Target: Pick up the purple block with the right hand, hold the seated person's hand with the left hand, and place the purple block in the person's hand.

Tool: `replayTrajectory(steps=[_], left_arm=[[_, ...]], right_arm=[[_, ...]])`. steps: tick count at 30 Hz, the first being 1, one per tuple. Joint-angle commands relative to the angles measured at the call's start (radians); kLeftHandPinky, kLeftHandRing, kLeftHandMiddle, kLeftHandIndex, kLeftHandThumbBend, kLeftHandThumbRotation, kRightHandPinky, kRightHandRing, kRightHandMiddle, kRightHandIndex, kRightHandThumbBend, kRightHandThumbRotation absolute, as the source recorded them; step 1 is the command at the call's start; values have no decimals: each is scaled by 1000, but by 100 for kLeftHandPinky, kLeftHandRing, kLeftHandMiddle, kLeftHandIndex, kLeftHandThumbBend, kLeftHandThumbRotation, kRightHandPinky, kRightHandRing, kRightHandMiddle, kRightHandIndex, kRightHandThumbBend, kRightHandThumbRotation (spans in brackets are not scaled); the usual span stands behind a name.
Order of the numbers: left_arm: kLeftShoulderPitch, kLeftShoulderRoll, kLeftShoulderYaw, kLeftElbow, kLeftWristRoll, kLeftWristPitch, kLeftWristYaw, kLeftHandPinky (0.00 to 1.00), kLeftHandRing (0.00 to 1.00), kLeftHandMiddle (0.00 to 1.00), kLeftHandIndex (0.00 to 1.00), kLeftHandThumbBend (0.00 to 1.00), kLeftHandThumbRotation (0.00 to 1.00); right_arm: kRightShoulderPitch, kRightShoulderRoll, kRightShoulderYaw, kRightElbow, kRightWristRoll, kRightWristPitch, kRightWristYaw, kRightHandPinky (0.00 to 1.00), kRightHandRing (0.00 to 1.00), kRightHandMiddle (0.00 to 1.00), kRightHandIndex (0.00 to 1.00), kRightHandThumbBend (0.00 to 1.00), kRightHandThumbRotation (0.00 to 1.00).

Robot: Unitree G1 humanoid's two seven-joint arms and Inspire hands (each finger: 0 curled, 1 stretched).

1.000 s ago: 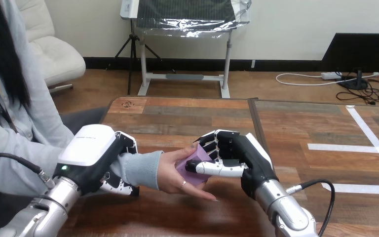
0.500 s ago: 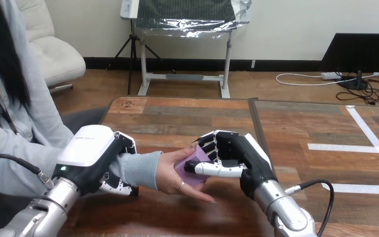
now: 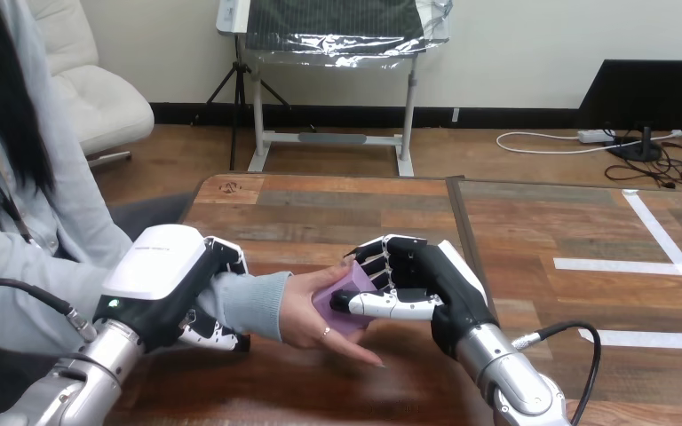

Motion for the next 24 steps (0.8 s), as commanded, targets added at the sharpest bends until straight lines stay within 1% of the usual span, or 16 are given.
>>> replayTrajectory(steps=[1, 3, 4, 8, 12, 13, 17, 20, 21, 24], left_arm=[[-47, -20, 24, -85, -5, -26, 35, 38, 43, 47, 50, 94, 3], [-45, -20, 24, -86, -5, -25, 34, 41, 46, 50, 53, 95, 4], [-45, -21, 24, -85, -5, -25, 34, 45, 51, 55, 58, 96, 7], [-45, -23, 23, -70, -3, -31, 41, 52, 58, 62, 66, 98, 11], [-44, -27, 19, -50, 3, -33, 57, 59, 67, 70, 74, 99, 17], [-43, -28, 19, -47, 4, -32, 58, 65, 72, 74, 78, 99, 20], [-40, -32, 17, -39, 12, -26, 70, 74, 80, 80, 84, 100, 25], [-39, -32, 12, -32, 30, -23, 93, 80, 84, 84, 88, 100, 30], [-37, -31, 10, -32, 38, -21, 102, 84, 87, 87, 91, 100, 33], [-34, -30, 7, -30, 54, -20, 116, 88, 90, 89, 93, 100, 37]], right_arm=[[-35, -6, 24, -43, -18, -7, 12, 58, 62, 66, 69, 91, 13], [-35, -7, 23, -43, -17, -10, 13, 63, 66, 70, 73, 92, 18], [-36, -8, 22, -42, -16, -11, 14, 69, 72, 74, 78, 95, 23], [-37, -9, 16, -39, -8, -20, 18, 79, 80, 80, 84, 98, 30], [-38, -16, 12, -38, 0, -41, 25, 88, 87, 86, 89, 99, 37], [-39, -17, 12, -38, -1, -45, 25, 91, 89, 88, 91, 100, 40], [-40, -24, 11, -38, -3, -66, 20, 95, 92, 91, 95, 100, 45], [-43, -28, 7, -33, 0, -84, 20, 97, 94, 93, 97, 100, 49], [-44, -30, 4, -32, 3, -88, 22, 98, 95, 93, 98, 100, 51], [-46, -33, -3, -31, 11, -97, 24, 99, 95, 94, 99, 100, 54]])
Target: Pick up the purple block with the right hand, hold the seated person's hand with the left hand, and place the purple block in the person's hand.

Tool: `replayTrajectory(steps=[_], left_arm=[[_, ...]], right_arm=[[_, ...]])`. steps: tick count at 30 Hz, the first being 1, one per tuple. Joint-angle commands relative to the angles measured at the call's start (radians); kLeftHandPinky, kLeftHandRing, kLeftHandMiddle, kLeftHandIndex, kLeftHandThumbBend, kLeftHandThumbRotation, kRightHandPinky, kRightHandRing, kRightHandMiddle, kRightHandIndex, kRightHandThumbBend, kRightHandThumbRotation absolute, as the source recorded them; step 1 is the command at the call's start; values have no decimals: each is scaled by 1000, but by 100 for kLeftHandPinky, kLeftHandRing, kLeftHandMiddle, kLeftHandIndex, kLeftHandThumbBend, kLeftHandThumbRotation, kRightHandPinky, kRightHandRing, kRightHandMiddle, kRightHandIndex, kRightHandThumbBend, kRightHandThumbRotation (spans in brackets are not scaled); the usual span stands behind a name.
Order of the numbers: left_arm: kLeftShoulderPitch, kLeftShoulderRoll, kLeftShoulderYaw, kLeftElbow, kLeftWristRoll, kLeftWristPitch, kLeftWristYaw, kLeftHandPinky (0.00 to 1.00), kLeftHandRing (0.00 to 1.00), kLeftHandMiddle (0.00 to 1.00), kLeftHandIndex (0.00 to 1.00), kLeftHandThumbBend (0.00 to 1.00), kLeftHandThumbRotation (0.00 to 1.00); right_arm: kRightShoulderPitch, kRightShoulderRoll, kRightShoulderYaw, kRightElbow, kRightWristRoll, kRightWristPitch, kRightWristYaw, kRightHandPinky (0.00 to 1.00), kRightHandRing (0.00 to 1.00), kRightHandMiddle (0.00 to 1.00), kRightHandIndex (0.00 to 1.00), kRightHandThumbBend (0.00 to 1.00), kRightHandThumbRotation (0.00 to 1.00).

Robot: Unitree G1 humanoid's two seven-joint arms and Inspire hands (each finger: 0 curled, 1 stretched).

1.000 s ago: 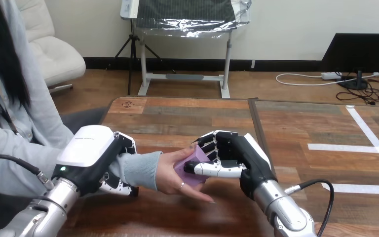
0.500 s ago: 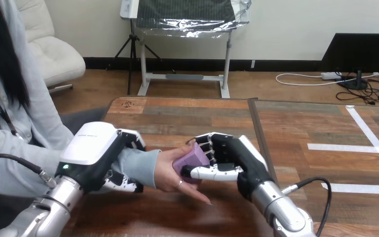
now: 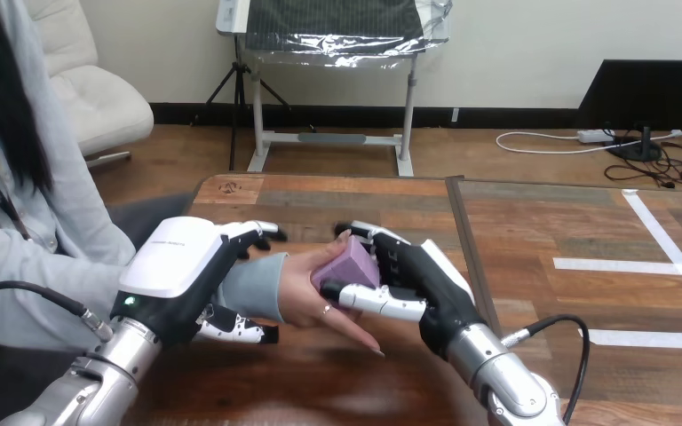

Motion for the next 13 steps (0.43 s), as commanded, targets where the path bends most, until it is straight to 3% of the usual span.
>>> replayTrajectory(steps=[1, 10, 13], left_arm=[[-34, 3, 5, -6, 20, 4, 49, 89, 91, 91, 94, 100, 39], [-23, -2, 4, 19, 24, -23, 81, 96, 98, 98, 99, 100, 46], [-1, -10, 4, 63, 24, -77, 153, 100, 100, 100, 100, 100, 56]], right_arm=[[-47, -32, -25, -31, 18, -48, -2, 99, 96, 94, 99, 100, 55], [-49, -45, -36, -36, 31, -72, 1, 100, 97, 95, 100, 100, 61], [-43, -64, -53, -52, 38, -121, 5, 100, 97, 95, 100, 100, 66]])
